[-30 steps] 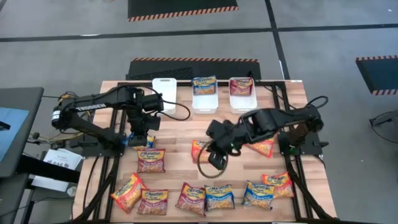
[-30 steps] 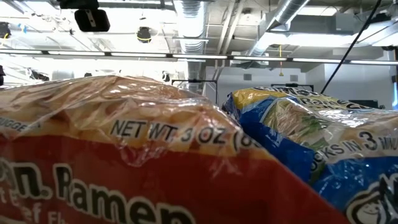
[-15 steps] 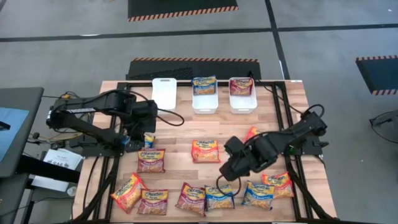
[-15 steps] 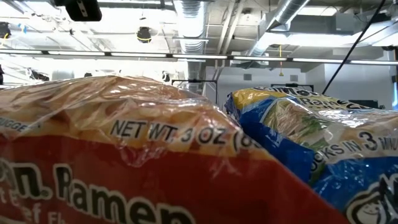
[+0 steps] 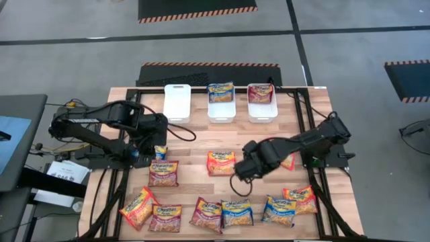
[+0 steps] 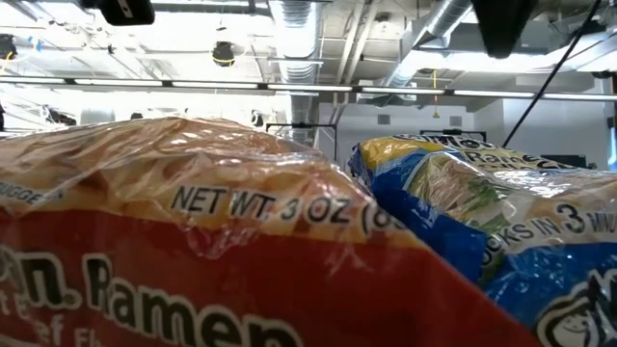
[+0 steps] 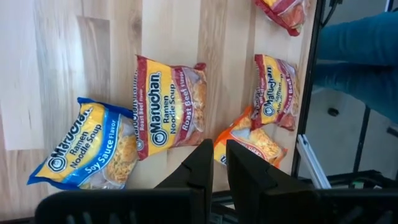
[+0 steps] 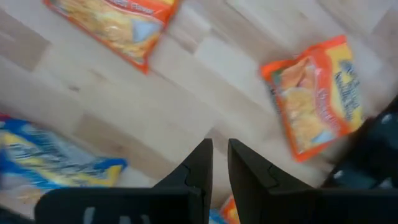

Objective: Sort Maruchan noodles
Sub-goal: Put the orange noodle pack into the left white bin

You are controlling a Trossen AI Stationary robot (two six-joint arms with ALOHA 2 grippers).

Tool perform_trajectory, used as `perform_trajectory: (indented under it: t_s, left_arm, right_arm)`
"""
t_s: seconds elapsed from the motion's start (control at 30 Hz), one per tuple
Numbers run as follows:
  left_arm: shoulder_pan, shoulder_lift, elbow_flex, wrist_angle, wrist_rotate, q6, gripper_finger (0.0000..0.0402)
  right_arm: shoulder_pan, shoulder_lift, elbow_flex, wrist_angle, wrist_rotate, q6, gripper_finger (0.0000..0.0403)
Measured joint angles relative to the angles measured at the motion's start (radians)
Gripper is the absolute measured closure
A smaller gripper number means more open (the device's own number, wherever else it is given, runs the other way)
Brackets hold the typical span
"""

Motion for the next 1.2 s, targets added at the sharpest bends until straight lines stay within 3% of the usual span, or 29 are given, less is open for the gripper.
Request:
perform_trajectory:
  t_s: [0.5, 0.83, 1.0, 1.2]
  left_arm:
    - [-0.084, -0.011, 0.000, -0.007, -0.020, -0.062, 0.0372]
    - [-0.097, -0.016, 0.000, -0.007, -0.094, -0.091, 0.0372]
    - [-0.096, -0.016, 0.000, -0.003, -0.181, -0.128, 0.0372]
    - [-0.096, -0.016, 0.000, 0.000, -0.212, -0.210, 0.0372]
  right_arm:
    - [-0.262, -0.018, -0.146, 0.274, -0.069, -0.447, 0.0328]
    - [-0.409, -0.280, -0.449, 0.549, -0.126, -0.483, 0.0328]
    - [-0.450, -0.397, -0.518, 0.686, -0.176, -0.501, 0.0328]
    - [-0.489, -0.444, -0.557, 0.851, -0.273, -0.627, 0.0328]
